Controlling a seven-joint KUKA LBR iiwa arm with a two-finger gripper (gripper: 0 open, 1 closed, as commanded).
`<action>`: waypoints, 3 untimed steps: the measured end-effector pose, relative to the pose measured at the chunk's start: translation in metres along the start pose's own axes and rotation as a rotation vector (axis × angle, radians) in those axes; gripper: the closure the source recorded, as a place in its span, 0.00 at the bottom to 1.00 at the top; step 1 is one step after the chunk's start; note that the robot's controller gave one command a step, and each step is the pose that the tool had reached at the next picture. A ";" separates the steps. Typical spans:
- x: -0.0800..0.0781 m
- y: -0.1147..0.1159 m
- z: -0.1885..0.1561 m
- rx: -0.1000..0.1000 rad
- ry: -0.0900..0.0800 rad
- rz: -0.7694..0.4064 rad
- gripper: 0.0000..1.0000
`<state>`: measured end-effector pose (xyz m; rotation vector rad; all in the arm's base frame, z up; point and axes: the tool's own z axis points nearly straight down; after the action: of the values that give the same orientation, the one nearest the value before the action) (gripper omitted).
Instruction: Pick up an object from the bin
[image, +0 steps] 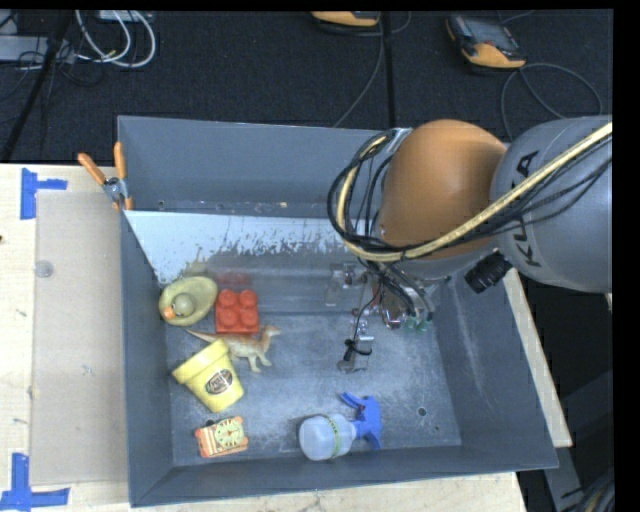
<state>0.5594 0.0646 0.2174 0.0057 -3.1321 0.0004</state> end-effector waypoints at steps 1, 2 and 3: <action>-0.001 0.000 -0.005 -0.001 -0.008 0.002 0.00; 0.000 0.000 -0.003 -0.001 -0.012 0.000 0.00; 0.018 -0.016 0.047 -0.002 -0.012 -0.045 0.00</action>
Offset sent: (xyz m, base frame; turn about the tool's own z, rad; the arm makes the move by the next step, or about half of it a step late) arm -0.0511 -0.0011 -0.0695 -0.1136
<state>0.5408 0.0484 0.1708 0.0761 -3.1431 -0.0027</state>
